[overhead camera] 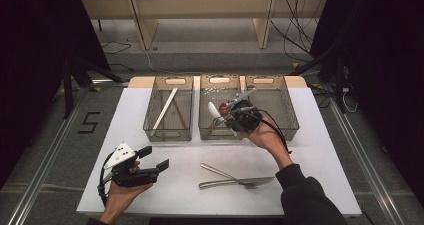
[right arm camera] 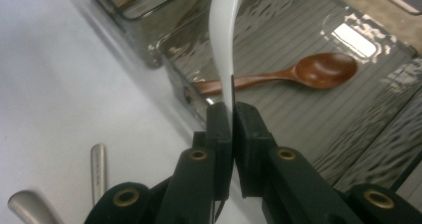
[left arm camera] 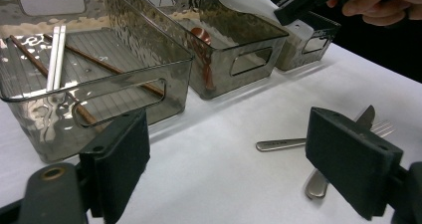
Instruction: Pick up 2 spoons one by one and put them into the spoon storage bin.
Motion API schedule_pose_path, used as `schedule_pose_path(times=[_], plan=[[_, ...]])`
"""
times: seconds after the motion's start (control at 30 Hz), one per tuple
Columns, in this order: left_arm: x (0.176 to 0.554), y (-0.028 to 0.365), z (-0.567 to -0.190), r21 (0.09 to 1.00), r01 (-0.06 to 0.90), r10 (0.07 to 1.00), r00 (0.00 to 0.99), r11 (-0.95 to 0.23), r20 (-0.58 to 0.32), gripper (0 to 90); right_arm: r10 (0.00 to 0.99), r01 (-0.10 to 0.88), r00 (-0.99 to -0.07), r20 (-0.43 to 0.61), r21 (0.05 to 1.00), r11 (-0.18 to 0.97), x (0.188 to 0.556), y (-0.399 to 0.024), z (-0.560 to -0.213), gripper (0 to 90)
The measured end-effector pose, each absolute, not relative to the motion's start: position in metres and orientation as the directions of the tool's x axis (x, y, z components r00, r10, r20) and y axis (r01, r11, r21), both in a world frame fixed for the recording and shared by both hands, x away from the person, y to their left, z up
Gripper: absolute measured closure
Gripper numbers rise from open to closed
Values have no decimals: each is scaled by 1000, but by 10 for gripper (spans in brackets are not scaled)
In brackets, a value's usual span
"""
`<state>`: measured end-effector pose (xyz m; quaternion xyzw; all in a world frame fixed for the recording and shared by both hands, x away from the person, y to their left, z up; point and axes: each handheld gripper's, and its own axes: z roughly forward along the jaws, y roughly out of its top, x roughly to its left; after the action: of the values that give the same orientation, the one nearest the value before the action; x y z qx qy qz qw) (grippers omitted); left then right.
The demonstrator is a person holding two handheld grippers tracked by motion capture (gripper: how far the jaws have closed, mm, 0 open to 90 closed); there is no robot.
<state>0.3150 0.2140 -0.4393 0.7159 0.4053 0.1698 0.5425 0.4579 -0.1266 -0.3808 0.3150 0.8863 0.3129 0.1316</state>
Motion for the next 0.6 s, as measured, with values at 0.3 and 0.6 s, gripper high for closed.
schedule_pose_path(times=[0.3, 0.6], plan=[[314, 214, -440, 919, 389, 762, 614, -67, -204, 171, 691, 508, -721, -46, 643, 573, 475, -125, -380, 862], [315, 214, -441, 917, 393, 763, 612, -65, -208, 171, 722, 543, -690, -44, 628, 557, 489, -122, -385, 861]])
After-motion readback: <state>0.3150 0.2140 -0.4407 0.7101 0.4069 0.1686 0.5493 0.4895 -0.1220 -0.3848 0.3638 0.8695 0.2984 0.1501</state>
